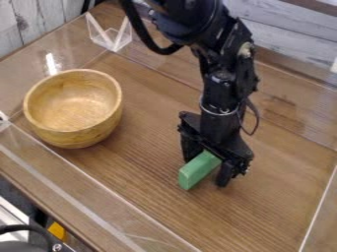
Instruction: Put the green block in the brown bowl
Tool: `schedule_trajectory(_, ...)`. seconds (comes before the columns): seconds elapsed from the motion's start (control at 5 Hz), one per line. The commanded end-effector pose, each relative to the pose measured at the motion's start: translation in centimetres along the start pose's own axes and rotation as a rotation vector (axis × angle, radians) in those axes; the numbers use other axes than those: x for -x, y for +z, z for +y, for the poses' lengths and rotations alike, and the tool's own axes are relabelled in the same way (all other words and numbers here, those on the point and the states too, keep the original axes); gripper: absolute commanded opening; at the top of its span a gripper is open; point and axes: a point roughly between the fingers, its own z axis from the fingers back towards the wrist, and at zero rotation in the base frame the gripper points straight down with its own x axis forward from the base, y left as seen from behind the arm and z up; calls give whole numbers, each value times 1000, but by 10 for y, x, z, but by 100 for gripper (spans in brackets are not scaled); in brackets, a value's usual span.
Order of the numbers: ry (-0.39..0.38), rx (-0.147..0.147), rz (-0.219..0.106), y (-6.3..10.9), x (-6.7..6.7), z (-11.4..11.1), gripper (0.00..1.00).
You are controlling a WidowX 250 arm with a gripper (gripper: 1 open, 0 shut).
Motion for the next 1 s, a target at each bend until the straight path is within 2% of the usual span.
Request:
schedule_trajectory(0.0, 3, 13, -45, 16, 0, 3, 100)
schedule_trajectory(0.2, 10, 23, -56, 24, 7, 5, 100)
schedule_trajectory(0.6, -100, 22, -66, 18, -4, 6, 100)
schedule_trajectory(0.8, -17, 23, -74, 13, 0, 3, 100)
